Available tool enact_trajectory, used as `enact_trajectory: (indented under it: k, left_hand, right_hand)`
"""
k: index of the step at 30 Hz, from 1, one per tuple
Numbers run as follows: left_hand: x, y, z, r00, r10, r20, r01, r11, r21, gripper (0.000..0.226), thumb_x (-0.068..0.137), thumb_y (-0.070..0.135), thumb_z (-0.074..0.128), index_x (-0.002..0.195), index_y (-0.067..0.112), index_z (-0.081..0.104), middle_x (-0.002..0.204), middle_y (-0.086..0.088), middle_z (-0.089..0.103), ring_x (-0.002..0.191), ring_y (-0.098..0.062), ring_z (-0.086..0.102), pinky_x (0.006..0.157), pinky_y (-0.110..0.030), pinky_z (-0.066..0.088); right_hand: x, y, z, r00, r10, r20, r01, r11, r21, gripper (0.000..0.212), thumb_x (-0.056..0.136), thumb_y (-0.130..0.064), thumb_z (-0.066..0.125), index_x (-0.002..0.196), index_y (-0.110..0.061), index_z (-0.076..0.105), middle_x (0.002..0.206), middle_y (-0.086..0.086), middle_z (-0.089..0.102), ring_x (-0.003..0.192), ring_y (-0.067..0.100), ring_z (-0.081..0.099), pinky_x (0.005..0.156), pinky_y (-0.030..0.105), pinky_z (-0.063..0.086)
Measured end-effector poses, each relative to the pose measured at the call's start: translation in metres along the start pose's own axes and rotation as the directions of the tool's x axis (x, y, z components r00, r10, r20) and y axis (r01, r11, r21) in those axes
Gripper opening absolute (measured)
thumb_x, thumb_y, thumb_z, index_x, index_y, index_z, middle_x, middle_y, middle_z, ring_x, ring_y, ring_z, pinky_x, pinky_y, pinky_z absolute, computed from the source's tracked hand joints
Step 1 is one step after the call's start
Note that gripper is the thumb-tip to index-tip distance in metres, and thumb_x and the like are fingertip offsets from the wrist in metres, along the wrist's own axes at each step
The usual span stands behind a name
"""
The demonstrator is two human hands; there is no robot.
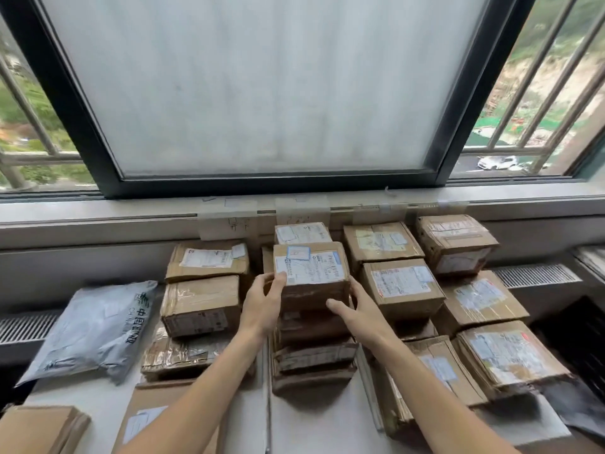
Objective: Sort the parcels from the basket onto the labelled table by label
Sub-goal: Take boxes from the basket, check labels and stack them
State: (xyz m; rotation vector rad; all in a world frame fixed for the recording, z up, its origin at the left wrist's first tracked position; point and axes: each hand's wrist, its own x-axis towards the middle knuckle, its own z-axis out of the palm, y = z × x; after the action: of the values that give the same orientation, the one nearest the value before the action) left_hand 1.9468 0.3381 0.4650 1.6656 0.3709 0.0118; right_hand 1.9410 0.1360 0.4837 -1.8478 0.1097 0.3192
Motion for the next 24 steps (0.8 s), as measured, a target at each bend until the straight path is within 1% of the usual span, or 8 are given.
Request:
enact_trajectory:
  k: [2,5,8,11,15,16,20,24]
  left_hand:
    - [0.001,-0.003,-0.005,1.000,0.008,0.022,-0.008,1.000,0.018,0.044,0.099,0.060,0.054,0.127,0.026,0.057,0.120,0.009,0.066,0.112,-0.008,0.061,0.097,-0.033,0.049]
    - [-0.008,-0.006,-0.011,0.999,0.017,0.041,-0.018,1.000,0.022,0.065,0.088,0.075,0.054,0.132,0.027,0.056,0.124,0.009,0.065,0.116,-0.009,0.061,0.103,-0.038,0.048]
    - [-0.029,-0.006,-0.016,0.999,0.030,0.046,-0.031,0.999,0.019,0.059,0.095,0.066,0.056,0.135,0.023,0.056,0.127,0.007,0.063,0.118,-0.011,0.059,0.101,-0.033,0.045]
    - [-0.055,-0.005,-0.029,0.999,0.040,0.036,-0.040,0.999,0.009,0.049,0.100,0.055,0.057,0.133,0.019,0.058,0.127,0.004,0.063,0.116,-0.011,0.058,0.095,-0.027,0.041]
    - [-0.103,-0.005,-0.059,0.997,0.079,-0.006,-0.079,0.997,0.012,0.042,0.102,0.045,0.059,0.132,0.015,0.062,0.124,0.000,0.067,0.115,-0.012,0.061,0.086,-0.018,0.044]
    - [-0.117,-0.006,-0.067,0.996,0.081,-0.022,-0.081,0.997,0.017,0.038,0.102,0.043,0.058,0.129,0.016,0.063,0.121,0.001,0.068,0.112,-0.011,0.062,0.084,-0.018,0.044]
    - [-0.176,-0.025,-0.104,0.998,0.035,-0.055,-0.033,0.999,0.038,0.027,0.104,0.040,0.057,0.119,0.020,0.066,0.116,0.000,0.071,0.111,-0.013,0.066,0.098,-0.035,0.052]
    - [-0.225,-0.058,-0.142,0.997,0.009,-0.073,-0.003,0.997,0.081,0.018,0.103,0.034,0.060,0.113,0.022,0.069,0.111,0.002,0.074,0.108,-0.011,0.069,0.097,-0.034,0.053]
  right_hand:
    - [-0.001,0.001,0.004,0.999,0.009,-0.048,-0.010,0.999,-0.039,0.053,0.097,-0.014,0.068,0.139,-0.039,0.047,0.120,-0.030,0.058,0.109,-0.022,0.056,0.085,0.003,0.045]
    - [-0.013,-0.004,0.010,0.988,0.015,-0.157,-0.024,0.998,-0.052,0.069,0.092,-0.023,0.073,0.154,-0.026,0.042,0.132,-0.018,0.053,0.134,0.008,0.051,0.113,0.030,0.043]
    - [-0.035,-0.012,0.014,0.967,0.017,-0.256,-0.041,0.995,-0.092,0.079,0.092,-0.030,0.071,0.160,-0.021,0.033,0.152,0.000,0.043,0.144,0.021,0.038,0.117,0.039,0.033]
    - [-0.062,-0.014,0.020,0.950,-0.012,-0.312,-0.026,0.993,-0.116,0.077,0.091,-0.037,0.069,0.159,-0.025,0.035,0.158,0.005,0.037,0.147,0.028,0.027,0.121,0.051,0.029]
    - [-0.103,-0.017,0.035,0.930,-0.090,-0.357,0.070,0.995,-0.069,0.061,0.094,-0.028,0.069,0.150,-0.022,0.046,0.148,0.006,0.045,0.133,0.025,0.034,0.118,0.048,0.029]
    - [-0.113,-0.017,0.042,0.929,-0.104,-0.354,0.095,0.995,-0.044,0.060,0.095,-0.027,0.069,0.150,-0.022,0.046,0.147,0.007,0.044,0.135,0.025,0.033,0.118,0.046,0.028]
    - [-0.156,0.000,0.087,0.948,-0.131,-0.289,0.142,0.990,0.017,0.062,0.096,-0.029,0.067,0.153,-0.023,0.043,0.150,0.005,0.041,0.142,0.023,0.032,0.120,0.043,0.030]
    - [-0.196,0.019,0.146,0.978,-0.138,-0.157,0.146,0.988,0.042,0.060,0.095,-0.031,0.068,0.150,-0.025,0.045,0.143,-0.002,0.044,0.140,0.018,0.034,0.120,0.040,0.032]
